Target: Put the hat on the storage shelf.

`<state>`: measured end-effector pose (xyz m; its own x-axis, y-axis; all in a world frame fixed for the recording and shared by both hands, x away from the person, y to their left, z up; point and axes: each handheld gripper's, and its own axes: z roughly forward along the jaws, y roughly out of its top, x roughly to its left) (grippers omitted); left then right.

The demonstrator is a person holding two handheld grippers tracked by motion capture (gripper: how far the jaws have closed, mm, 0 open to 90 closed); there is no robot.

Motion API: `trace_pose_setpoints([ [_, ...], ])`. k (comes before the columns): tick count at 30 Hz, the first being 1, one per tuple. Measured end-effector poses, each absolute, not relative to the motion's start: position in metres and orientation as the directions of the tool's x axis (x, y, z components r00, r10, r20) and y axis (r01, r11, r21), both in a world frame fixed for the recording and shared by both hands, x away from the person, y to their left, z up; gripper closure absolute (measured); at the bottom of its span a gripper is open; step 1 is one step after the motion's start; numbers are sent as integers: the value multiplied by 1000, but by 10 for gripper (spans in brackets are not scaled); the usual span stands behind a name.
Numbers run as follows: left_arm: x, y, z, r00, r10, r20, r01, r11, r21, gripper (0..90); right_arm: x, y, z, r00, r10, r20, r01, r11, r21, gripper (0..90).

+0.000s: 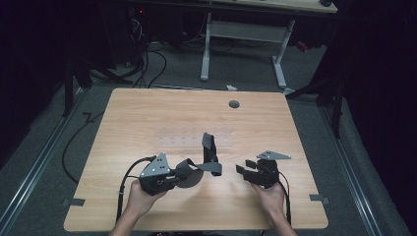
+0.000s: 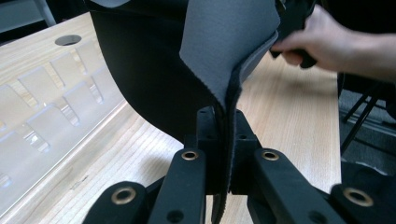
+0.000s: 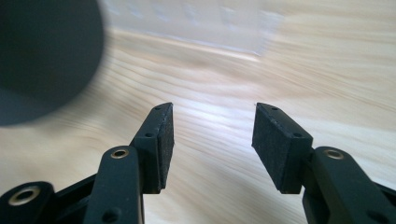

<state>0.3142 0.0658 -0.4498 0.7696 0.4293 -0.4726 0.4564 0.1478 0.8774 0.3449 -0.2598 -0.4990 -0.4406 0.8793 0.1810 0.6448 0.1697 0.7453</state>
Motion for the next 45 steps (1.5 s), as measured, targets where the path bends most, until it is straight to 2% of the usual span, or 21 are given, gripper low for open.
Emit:
trace_pose_setpoints([
  [7,317,74,-444,754,431,-496,465,184,866,867,344,-269,-516,-376,923,78,635,196,747,474],
  [19,322,83,-433,735,452,-506,456,224,862,866,346,-274,-531,-338,941,-15,639,241,730,443],
  [26,328,88,-427,721,470,-510,444,252,860,867,346,-275,-531,-337,941,-19,640,244,729,415],
  [45,344,103,-408,684,529,-502,396,308,865,867,346,-275,-531,-336,942,-18,641,243,728,410],
])
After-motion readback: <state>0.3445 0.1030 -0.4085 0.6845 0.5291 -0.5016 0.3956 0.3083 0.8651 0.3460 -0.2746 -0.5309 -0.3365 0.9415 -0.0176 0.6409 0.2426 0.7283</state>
